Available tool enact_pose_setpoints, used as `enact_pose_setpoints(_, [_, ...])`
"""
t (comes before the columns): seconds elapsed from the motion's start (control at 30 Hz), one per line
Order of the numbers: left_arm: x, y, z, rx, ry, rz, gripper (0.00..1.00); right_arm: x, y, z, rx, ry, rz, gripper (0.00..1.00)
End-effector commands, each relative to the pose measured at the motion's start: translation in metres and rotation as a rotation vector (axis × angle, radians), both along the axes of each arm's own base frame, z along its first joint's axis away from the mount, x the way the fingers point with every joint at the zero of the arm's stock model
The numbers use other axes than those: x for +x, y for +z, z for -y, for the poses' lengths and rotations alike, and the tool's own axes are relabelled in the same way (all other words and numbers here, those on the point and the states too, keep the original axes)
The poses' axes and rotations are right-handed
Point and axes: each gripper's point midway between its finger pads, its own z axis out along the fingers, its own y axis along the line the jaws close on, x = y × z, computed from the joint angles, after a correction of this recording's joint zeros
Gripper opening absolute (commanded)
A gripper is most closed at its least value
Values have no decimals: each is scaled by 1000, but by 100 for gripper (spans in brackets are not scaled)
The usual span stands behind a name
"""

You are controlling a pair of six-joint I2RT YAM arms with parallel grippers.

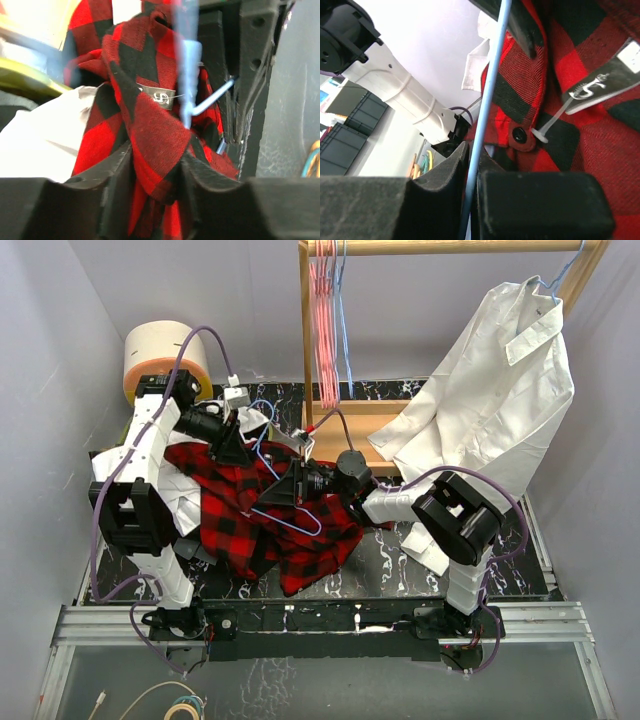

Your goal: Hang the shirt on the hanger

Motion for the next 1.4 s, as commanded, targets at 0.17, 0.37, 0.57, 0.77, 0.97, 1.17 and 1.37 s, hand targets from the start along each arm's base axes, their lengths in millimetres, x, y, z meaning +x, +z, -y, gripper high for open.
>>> enact_pose_setpoints(0.17, [-21, 18, 10, -46, -65, 88, 0, 0, 52, -4, 96, -10, 135, 8])
enact_pose_setpoints(0.37, [-25, 47, 13, -74, -66, 205, 0, 4, 63, 0, 86, -56, 152, 8])
enact_pose_setpoints(0.57, [-38, 105, 13, -90, -3, 436, 0, -2, 90, 21, 61, -152, 219, 54])
enact_pose_setpoints(0.77, [-67, 104, 1, -11, 1, 471, 0, -16, 96, 61, 6, -256, 249, 98])
enact_pose_setpoints(0.97, [-90, 113, -4, 5, 21, 532, 0, -35, 100, 112, 19, -391, 273, 98])
enact_pose_setpoints(1.17, [-104, 147, 0, -40, 36, 597, 0, -36, 66, 165, 5, -622, 165, 99])
enact_pose_setpoints(1.37, [-126, 175, 8, -121, 7, 731, 0, -48, 58, 169, 46, -594, 103, 76])
